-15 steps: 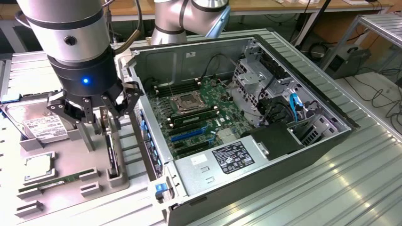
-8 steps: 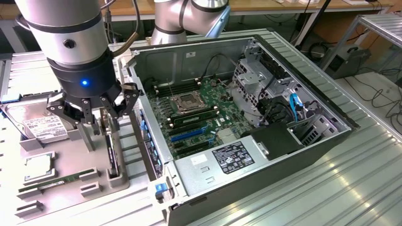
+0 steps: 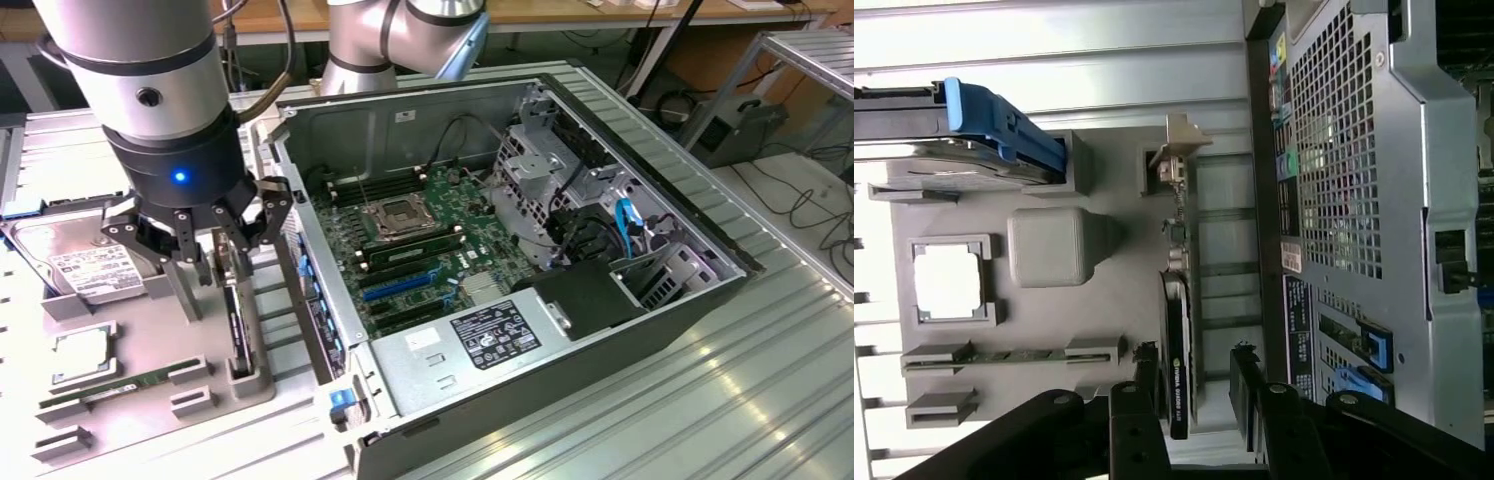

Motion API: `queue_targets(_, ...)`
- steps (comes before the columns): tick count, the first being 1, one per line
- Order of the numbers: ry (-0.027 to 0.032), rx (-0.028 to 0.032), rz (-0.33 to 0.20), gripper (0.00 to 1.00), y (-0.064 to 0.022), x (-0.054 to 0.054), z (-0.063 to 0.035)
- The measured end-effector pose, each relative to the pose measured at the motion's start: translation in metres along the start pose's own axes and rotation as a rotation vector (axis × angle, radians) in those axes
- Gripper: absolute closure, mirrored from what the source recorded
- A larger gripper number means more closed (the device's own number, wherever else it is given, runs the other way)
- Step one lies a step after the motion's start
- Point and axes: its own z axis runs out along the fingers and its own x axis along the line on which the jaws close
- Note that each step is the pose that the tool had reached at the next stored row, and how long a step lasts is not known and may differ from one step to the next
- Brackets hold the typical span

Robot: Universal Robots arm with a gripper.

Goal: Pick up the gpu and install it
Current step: 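Pick up the gpu and move the gpu toward the slot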

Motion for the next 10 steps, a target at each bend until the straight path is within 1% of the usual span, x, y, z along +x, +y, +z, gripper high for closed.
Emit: queue_targets(10, 0.0002, 0.0001, 0.000, 0.58, 0.0074, 0.0012, 0.0078)
